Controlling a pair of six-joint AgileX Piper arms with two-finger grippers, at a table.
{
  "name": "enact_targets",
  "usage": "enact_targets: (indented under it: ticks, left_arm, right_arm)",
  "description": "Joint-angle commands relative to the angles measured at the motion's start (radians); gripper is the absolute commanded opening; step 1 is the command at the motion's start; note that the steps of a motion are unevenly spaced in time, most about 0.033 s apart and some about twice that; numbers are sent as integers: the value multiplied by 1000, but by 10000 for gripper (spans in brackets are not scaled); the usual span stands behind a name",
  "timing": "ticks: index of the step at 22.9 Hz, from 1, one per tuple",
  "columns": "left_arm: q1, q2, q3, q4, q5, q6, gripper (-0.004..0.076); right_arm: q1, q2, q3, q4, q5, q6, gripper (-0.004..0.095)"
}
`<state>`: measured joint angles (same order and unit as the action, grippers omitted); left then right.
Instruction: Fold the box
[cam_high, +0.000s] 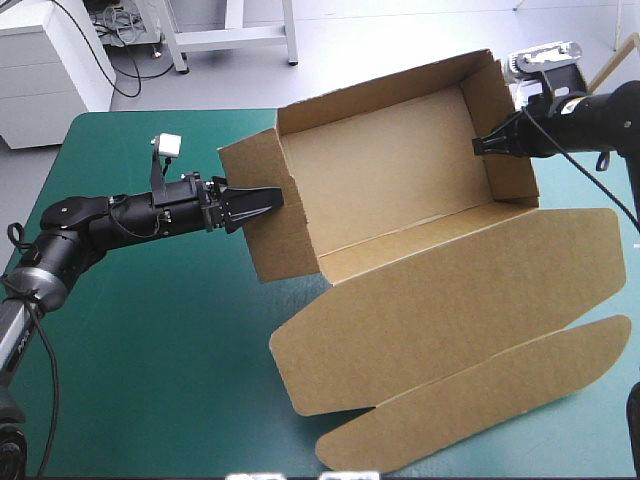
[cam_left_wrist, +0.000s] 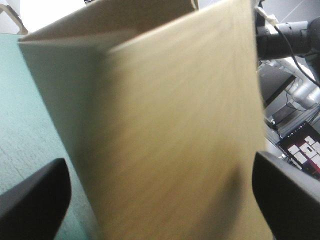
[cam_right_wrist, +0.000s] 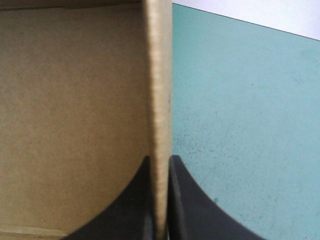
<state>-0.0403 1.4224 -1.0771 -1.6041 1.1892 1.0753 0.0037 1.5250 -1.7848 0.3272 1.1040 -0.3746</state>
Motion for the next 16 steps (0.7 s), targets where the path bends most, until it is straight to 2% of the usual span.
enact_targets:
  ticks: [1, 4, 9, 11, 14, 16]
  left_arm:
    - [-14, -32, -33, -85, 112, 6, 689]
    - [-43, -32, -38, -94, 81, 6, 689]
    - [-146, -32, -112, -25, -98, -2, 689]
    - [-192, -32, -161, 94, -224, -62, 679]
    - [-298, -32, -237, 358, -450, -266, 622]
    - [-335, -32, -265, 466, -521, -349, 601]
  right_arm:
    - [61, -43, -28, 21, -125, 41, -4]
    - [90, -43, -28, 16, -156, 56, -4]
    - [121, -43, -28, -66, -194, 106, -4]
    - [125, -43, -28, -68, -203, 107, -4]
    - [125, -43, -28, -80, -230, 123, -4]
    - [125, -43, -28, -90, -243, 137, -4]
